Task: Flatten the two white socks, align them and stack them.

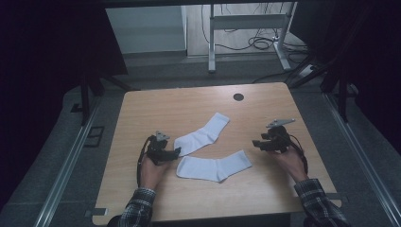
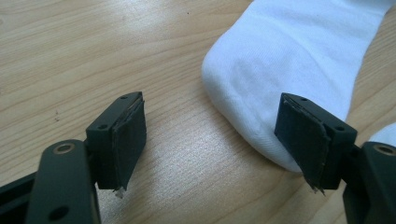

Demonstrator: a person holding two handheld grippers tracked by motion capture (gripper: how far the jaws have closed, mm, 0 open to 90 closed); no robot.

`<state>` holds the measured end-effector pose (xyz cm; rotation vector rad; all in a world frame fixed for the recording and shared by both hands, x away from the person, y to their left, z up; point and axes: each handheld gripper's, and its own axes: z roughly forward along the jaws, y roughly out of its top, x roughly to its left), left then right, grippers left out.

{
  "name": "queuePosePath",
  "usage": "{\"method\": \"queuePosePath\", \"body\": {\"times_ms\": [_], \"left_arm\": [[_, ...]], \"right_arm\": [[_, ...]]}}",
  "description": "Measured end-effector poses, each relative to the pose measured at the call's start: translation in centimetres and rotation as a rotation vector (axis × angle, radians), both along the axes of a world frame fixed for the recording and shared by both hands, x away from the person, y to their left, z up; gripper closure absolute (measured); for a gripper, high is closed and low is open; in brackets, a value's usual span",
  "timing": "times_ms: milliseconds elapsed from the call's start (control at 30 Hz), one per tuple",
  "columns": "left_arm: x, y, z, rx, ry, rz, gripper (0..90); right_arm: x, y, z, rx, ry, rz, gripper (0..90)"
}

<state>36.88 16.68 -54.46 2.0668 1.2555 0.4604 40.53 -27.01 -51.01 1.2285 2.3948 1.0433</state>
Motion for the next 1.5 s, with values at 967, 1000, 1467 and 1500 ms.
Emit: {"method": "queuePosePath", "body": {"times_ms": [967,1000,1467,1500], "left_arm": [[0.1,0.0,0.0,-0.001,0.002,-0.001,24.0],[0.1,-0.1,0.0,-0.001,0.003,-0.001,23.8],[0.7,-0.2,0.2,0.001,0.014,0.009,24.8],[0.8,-0.2,0.4,-0.005,0.022,0.012,32.7]], "right_arm": [[7.5,13.4,-1.7,-0.027,-0.028,0.124,82.9],[7.7,13.8,-2.1,-0.05,-0.028,0.128,82.5],[3.4,11.3,-1.7,-0.024,0.034,0.158,75.7],[3.6,10.6,-1.1,-0.027,0.008,0.14,72.9]]}}
